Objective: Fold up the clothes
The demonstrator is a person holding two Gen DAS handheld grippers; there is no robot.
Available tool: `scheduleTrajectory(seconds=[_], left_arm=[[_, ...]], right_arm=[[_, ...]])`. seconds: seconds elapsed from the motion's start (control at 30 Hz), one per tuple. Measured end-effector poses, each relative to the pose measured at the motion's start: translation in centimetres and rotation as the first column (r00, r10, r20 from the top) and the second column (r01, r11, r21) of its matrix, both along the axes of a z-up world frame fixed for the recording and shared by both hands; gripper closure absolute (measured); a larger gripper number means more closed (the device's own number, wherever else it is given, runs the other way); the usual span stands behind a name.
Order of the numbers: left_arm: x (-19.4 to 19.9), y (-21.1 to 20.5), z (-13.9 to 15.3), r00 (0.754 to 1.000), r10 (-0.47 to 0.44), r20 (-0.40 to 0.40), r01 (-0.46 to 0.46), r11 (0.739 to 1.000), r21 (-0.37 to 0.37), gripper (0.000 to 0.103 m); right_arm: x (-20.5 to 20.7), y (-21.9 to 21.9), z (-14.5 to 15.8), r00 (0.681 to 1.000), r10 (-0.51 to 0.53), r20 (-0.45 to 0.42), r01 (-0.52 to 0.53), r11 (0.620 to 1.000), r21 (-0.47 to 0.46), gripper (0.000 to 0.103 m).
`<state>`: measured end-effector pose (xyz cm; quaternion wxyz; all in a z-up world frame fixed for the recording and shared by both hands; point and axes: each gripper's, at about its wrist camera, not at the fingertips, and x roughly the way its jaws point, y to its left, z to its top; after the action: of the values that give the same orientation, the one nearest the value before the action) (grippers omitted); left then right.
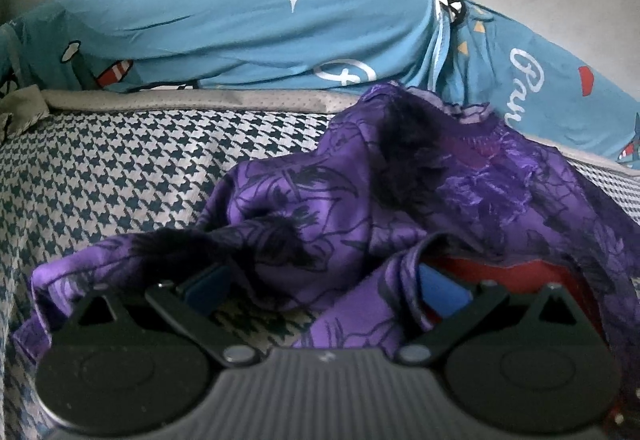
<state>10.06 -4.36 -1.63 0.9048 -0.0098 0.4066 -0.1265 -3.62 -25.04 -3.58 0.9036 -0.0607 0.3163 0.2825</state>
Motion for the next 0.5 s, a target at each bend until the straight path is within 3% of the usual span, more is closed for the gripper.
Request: scheduleTrajectory(seconds=[0.1, 0.2, 0.5], left_arm=[[-0.2, 0.2, 0.3, 1.000, 0.003, 0.004, -0.003, 1.000, -0.012, 0.000], [-0.5, 0.4, 0.8, 1.000, -0.013, 0.006, 0.013, 0.999, -0.036, 0.000], [-4.2, -0.3, 2.4, 0.987, -0.159, 0.034, 0.160, 0.986, -0.052, 0.000]], right_arm=[[0.7, 0.8, -0.8, 1.000, -0.010, 0.011, 0.010, 0.999, -0.051, 0.076], [2.2, 0.6, -1.7, 0.997, -0.067, -0.038, 0.064, 0.996, -0.063, 0.076], [4.9, -1.9, -2.0, 0.957, -0.186, -0.224, 0.212, 0.972, 0.099, 0.080]])
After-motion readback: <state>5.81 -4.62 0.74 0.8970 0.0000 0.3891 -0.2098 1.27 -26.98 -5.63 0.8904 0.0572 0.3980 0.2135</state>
